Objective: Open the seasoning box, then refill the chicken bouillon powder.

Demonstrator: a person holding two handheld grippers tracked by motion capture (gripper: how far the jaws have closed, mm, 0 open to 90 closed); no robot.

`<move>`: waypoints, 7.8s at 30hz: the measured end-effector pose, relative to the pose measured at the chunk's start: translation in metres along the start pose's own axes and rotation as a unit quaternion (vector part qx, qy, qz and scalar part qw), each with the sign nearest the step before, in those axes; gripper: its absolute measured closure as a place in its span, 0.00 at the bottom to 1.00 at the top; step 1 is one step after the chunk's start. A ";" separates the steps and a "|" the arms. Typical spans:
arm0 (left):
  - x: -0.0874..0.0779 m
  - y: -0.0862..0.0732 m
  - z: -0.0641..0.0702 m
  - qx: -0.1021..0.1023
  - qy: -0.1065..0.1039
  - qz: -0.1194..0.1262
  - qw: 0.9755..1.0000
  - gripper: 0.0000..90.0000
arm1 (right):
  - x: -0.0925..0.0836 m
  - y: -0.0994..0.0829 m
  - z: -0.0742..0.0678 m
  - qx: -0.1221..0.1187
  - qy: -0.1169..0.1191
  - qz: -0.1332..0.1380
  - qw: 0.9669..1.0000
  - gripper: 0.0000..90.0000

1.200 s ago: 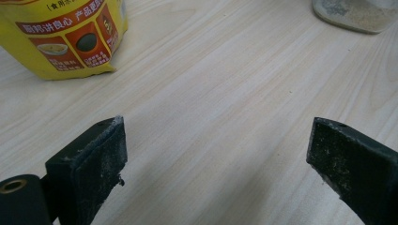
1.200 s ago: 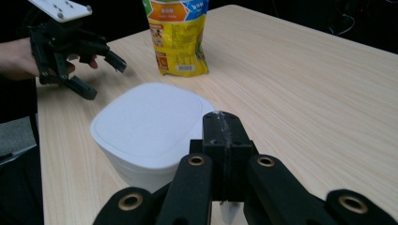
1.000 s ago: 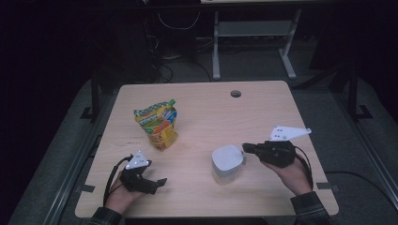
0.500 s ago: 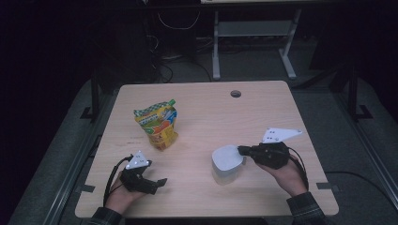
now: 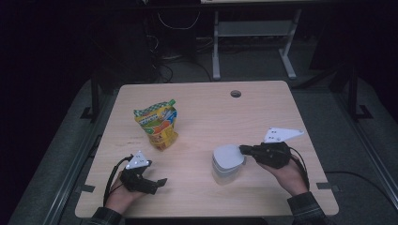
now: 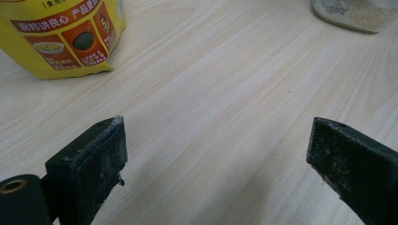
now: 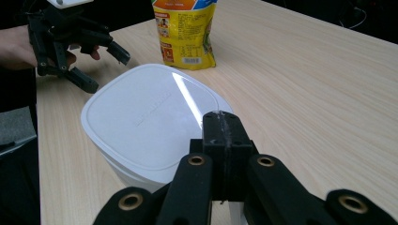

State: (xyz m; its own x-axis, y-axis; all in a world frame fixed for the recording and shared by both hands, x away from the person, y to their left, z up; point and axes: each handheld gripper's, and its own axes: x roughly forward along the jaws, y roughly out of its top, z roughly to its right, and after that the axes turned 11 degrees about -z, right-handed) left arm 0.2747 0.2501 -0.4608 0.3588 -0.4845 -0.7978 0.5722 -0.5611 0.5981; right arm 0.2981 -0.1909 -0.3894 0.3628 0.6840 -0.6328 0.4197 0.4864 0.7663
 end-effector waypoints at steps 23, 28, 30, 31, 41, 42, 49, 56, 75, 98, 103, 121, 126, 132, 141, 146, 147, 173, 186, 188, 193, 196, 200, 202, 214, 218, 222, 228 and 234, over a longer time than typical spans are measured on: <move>-0.001 0.000 0.000 -0.002 0.000 0.000 1.000 0.05 | 0.004 -0.007 0.007 0.008 -0.009 -0.014 1.000 1.00; -0.001 0.000 0.000 0.000 0.000 -0.001 1.000 0.05 | 0.006 -0.009 0.008 0.010 -0.010 -0.020 1.000 1.00; -0.001 0.000 0.000 0.000 0.001 -0.001 1.000 0.05 | 0.007 -0.010 0.009 0.009 -0.010 -0.024 1.000 1.00; -0.001 0.000 0.000 -0.001 0.000 -0.001 1.000 0.05 | 0.008 -0.010 0.009 0.009 -0.009 -0.026 1.000 1.00; -0.001 0.000 0.000 -0.001 0.000 0.000 1.000 0.05 | -0.003 -0.002 0.003 0.005 -0.019 0.000 1.000 1.00; -0.001 0.000 0.000 -0.001 0.000 0.001 1.000 0.05 | -0.004 -0.001 0.001 0.002 -0.018 0.003 1.000 1.00; -0.001 0.000 0.000 0.000 0.000 0.000 1.000 0.05 | 0.003 0.003 -0.005 -0.008 -0.004 0.003 1.000 1.00; -0.001 0.000 0.000 0.000 0.000 0.002 1.000 0.05 | 0.003 0.002 -0.004 -0.006 -0.003 0.004 1.000 1.00; 0.000 0.000 0.000 0.001 0.001 -0.001 1.000 0.05 | 0.007 -0.007 0.004 0.006 -0.008 -0.014 1.000 1.00; -0.001 0.000 0.000 0.004 0.001 -0.003 1.000 0.05 | -0.004 -0.028 0.000 0.027 -0.015 -0.030 0.999 1.00; -0.001 0.001 0.000 0.003 0.001 -0.002 1.000 0.05 | -0.009 -0.038 -0.004 0.032 -0.015 -0.035 0.999 1.00; -0.001 0.002 0.000 0.005 0.002 -0.001 1.000 0.05 | -0.009 -0.028 -0.034 0.011 0.019 -0.011 1.000 1.00; -0.001 0.002 0.000 0.004 0.001 -0.001 1.000 0.05 | -0.007 -0.026 -0.034 0.008 0.019 -0.011 1.000 1.00; -0.001 0.002 0.000 0.004 0.001 -0.002 1.000 0.05 | -0.007 -0.025 -0.029 0.011 0.011 -0.011 1.000 1.00; -0.002 0.003 -0.001 0.005 0.006 -0.001 1.000 0.05 | -0.005 -0.024 -0.034 0.004 0.024 -0.008 1.000 0.98; -0.008 0.007 -0.005 -0.005 0.014 0.013 1.000 0.05 | -0.005 -0.021 -0.034 0.003 0.037 0.002 0.999 0.90; -0.011 0.008 -0.008 -0.003 0.019 0.014 1.000 0.05 | -0.006 -0.021 -0.035 0.003 0.037 0.003 0.999 0.89; -0.044 0.053 -0.078 -0.019 0.030 0.094 0.995 0.08 | -0.004 -0.017 -0.036 -0.004 0.057 0.005 0.998 0.77; -0.034 0.083 -0.098 0.025 -0.004 0.145 0.989 0.20 | -0.003 -0.017 -0.035 -0.006 0.054 0.002 0.999 0.77; -0.031 0.084 -0.100 0.027 -0.004 0.161 0.987 0.25 | -0.003 -0.017 -0.035 -0.006 0.053 0.001 0.999 0.77; -0.017 0.082 -0.104 0.035 -0.026 0.148 0.988 0.28 | -0.004 -0.018 -0.034 -0.003 0.050 0.001 0.999 0.77; -0.009 0.083 -0.104 0.044 -0.034 0.138 0.989 0.33 | -0.005 -0.018 -0.033 -0.002 0.048 0.002 0.999 0.77; -0.007 0.084 -0.105 0.056 -0.030 0.145 0.987 0.44 | -0.005 -0.018 -0.033 -0.002 0.047 0.000 0.999 0.77; -0.007 0.083 -0.106 0.052 -0.033 0.148 0.987 0.47 | -0.005 -0.019 -0.033 -0.002 0.047 0.001 0.999 0.77; -0.007 0.082 -0.110 0.049 -0.060 0.157 0.985 0.69 | -0.006 -0.020 -0.033 0.000 0.043 -0.001 0.999 0.78; -0.008 0.080 -0.109 0.062 -0.060 0.161 0.983 0.72 | -0.007 -0.020 -0.034 -0.001 0.043 0.001 0.999 0.78; -0.009 0.073 -0.108 0.055 -0.043 0.182 0.981 0.65 | -0.007 -0.020 -0.035 -0.003 0.043 0.002 0.999 0.78; -0.028 0.069 -0.112 0.046 -0.041 0.218 0.974 0.74 | -0.009 -0.020 -0.036 -0.005 0.042 0.001 0.999 0.78; -0.034 0.070 -0.112 0.044 -0.049 0.220 0.973 0.82 | -0.009 -0.020 -0.036 -0.004 0.041 0.001 0.999 0.78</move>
State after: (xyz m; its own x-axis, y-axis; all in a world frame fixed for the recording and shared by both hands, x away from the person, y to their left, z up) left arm 0.3851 0.3026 -0.4001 0.4802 -0.7499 -0.4551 0.3119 -0.3389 0.8876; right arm 0.2562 -0.1872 -0.3954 0.2945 0.7274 -0.6198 0.4123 0.4884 0.7691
